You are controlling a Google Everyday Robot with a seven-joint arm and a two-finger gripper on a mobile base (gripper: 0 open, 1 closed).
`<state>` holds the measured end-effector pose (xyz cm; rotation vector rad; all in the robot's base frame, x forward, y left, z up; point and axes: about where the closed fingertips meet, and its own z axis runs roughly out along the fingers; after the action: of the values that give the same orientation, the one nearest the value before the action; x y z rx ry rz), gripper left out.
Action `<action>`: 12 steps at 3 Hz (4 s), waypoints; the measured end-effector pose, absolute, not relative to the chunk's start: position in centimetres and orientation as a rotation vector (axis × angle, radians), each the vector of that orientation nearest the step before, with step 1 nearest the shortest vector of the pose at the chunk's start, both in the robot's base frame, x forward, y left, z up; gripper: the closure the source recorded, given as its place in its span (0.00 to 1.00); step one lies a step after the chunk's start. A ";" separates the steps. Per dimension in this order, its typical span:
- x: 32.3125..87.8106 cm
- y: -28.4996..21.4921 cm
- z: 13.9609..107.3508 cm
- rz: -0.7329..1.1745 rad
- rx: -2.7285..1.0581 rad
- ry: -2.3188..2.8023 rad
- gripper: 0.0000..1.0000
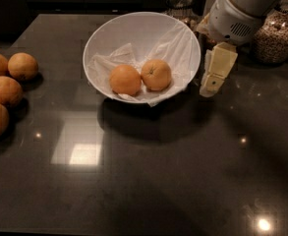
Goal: Pick orange from white bowl
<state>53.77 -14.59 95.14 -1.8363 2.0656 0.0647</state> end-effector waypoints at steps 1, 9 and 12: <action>55.6 -12.0 94.4 0.129 -1.861 2.028 0.00; 60.5 -5.9 91.6 0.214 -1.758 1.847 0.14; 61.2 -4.8 88.9 0.270 -1.792 1.859 0.16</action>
Offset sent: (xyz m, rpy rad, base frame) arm 0.0148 0.0208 -0.0061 0.0296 0.0160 0.0315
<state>61.19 -4.79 88.94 -1.7920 1.8587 0.2695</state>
